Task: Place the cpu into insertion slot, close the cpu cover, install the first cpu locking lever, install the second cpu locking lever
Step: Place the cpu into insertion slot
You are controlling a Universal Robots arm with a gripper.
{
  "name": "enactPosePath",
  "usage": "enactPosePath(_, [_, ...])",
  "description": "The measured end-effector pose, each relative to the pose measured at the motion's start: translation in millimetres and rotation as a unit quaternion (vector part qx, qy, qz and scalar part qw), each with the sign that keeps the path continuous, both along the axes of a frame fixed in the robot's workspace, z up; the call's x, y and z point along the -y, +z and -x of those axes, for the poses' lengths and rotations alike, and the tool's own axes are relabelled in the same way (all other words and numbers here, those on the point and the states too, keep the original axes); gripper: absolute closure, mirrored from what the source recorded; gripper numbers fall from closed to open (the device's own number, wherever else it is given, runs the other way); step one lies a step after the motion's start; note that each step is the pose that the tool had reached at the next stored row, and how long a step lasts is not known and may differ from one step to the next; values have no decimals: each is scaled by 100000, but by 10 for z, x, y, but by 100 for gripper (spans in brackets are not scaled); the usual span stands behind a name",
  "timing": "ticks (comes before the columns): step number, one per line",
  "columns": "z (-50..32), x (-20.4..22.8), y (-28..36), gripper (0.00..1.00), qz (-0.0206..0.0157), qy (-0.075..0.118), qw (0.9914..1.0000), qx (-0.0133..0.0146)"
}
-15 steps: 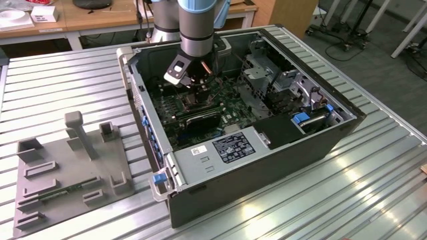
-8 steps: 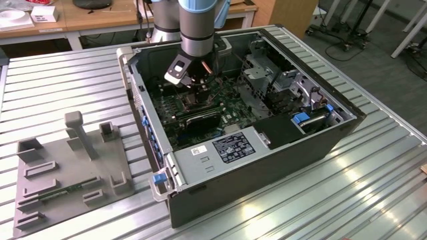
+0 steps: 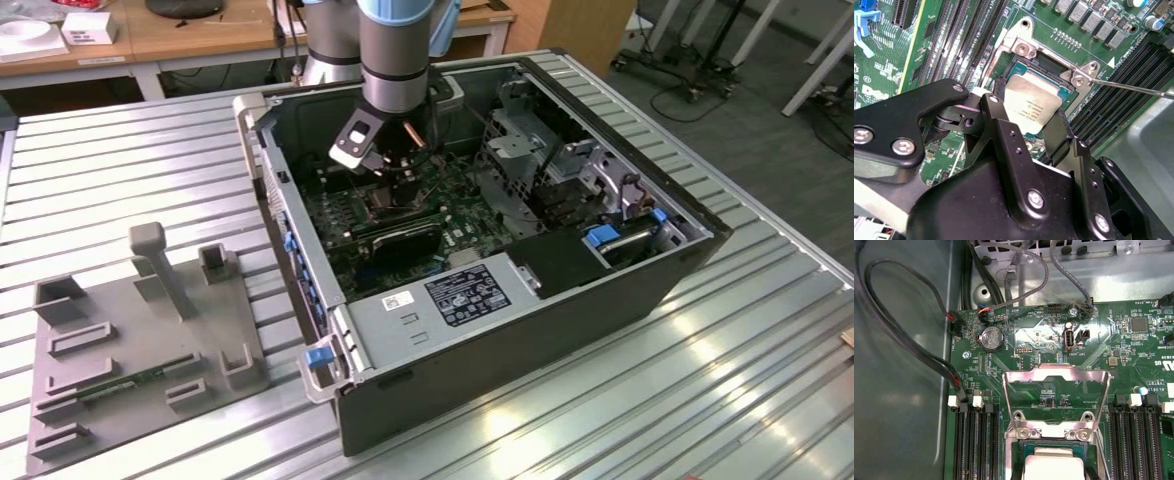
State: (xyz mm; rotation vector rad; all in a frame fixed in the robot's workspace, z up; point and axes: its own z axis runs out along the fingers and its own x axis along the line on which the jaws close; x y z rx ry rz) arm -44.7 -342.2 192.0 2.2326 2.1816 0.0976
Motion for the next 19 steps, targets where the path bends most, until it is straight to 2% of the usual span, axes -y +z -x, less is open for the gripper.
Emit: enactPosePath(19, [-13,-2,-3,45,-47,15,100000,32])
